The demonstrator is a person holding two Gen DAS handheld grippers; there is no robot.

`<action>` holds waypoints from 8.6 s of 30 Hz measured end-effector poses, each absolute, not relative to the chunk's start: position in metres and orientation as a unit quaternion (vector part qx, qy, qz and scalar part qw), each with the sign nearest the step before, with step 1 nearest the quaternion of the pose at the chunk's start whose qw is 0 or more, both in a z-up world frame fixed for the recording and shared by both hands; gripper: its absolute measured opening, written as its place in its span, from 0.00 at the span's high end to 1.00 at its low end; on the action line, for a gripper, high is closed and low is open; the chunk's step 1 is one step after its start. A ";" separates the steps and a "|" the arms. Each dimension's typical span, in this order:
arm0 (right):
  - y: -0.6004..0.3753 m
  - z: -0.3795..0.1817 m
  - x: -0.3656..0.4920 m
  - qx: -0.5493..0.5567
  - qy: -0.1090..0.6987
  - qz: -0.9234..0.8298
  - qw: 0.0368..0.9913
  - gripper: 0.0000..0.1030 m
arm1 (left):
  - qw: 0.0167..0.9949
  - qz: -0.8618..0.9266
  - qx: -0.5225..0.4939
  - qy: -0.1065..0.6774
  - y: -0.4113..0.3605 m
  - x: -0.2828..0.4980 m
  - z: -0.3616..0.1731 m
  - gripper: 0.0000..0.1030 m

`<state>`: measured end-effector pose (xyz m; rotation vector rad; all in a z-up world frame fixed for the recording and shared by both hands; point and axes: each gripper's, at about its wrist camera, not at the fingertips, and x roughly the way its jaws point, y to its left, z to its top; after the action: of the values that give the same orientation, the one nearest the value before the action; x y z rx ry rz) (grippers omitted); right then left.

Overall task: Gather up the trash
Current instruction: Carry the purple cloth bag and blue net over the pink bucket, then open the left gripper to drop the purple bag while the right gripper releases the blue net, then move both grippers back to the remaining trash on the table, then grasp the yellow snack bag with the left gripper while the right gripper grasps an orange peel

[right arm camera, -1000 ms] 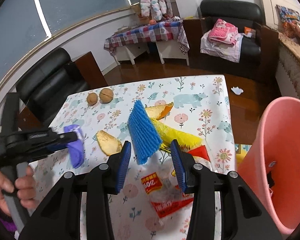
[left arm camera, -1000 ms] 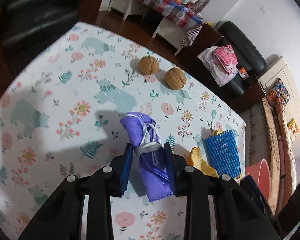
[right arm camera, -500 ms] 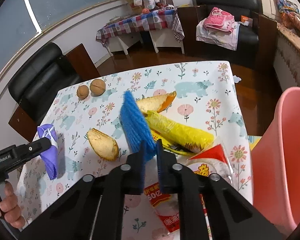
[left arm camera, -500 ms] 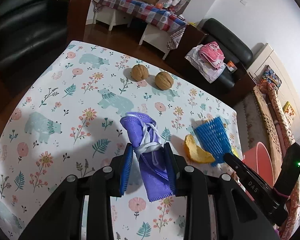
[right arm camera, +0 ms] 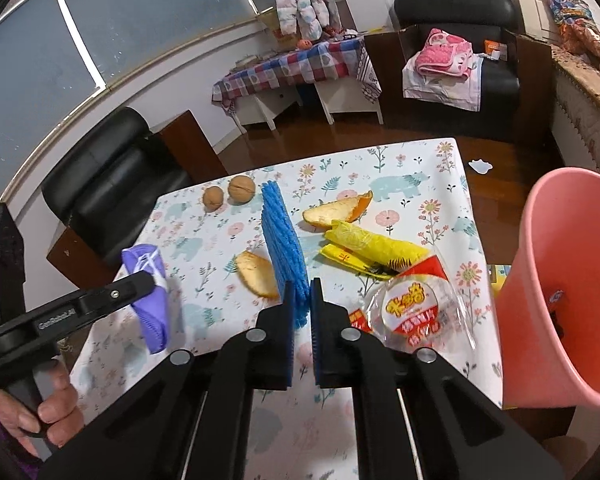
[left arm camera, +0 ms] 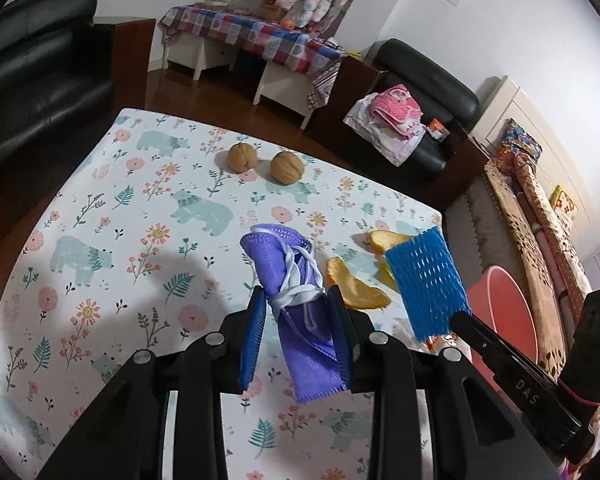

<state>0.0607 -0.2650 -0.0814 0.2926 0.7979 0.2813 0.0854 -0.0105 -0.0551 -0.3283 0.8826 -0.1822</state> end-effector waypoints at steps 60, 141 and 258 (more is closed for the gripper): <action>-0.436 -0.073 -0.023 0.234 0.316 -0.038 0.919 0.93 | 0.878 -0.258 -0.037 0.400 -0.206 0.068 -0.010 0.70; -0.505 -0.116 -0.025 0.262 0.350 -0.120 0.891 0.81 | 0.842 -0.327 0.009 0.429 -0.326 0.079 -0.041 0.58; -0.268 -0.121 0.202 0.133 0.473 0.050 0.870 0.75 | 0.893 -0.139 -0.104 0.416 -0.043 0.130 -0.084 0.97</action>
<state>0.2024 -0.2678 -0.1209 0.2780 0.9891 0.1036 0.1298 -0.0433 -0.0841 -0.2163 0.8633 -0.2892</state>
